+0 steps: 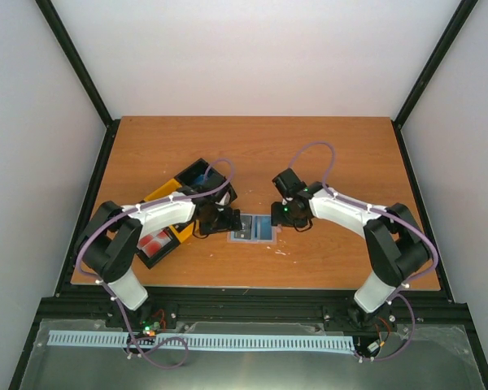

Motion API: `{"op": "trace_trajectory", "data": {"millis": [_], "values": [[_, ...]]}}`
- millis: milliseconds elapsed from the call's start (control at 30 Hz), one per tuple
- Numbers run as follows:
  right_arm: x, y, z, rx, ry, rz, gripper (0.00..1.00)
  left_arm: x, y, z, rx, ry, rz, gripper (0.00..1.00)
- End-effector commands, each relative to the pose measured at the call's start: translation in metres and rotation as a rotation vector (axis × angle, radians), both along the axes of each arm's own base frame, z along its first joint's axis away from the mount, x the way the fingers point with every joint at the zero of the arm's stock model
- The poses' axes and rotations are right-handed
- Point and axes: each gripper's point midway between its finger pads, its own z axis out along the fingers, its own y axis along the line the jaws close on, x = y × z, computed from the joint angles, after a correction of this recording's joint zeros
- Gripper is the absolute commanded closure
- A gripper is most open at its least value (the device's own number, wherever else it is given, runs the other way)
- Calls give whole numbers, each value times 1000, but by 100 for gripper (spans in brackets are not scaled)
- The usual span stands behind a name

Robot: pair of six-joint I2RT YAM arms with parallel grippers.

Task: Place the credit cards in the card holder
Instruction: Close the card holder at the center of the board.

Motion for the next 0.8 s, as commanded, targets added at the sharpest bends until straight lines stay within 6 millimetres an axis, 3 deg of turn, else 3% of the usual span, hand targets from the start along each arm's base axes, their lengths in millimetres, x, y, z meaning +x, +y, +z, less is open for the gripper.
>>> {"op": "trace_trajectory", "data": {"millis": [0, 267, 433, 767], "values": [[9, 0, -4, -78, -7, 20, 43, 13, -9, -1, -56, -16, 9, 10], [1, -1, -24, -144, 48, 56, 44, 23, -7, -12, -35, 6, 6, 10], [-6, 2, -32, -134, 93, 68, 53, 26, -12, -17, -48, 15, -31, 12], [-18, 4, -49, -115, 156, 68, 62, 26, -28, -16, -217, 92, -68, 14]]}}
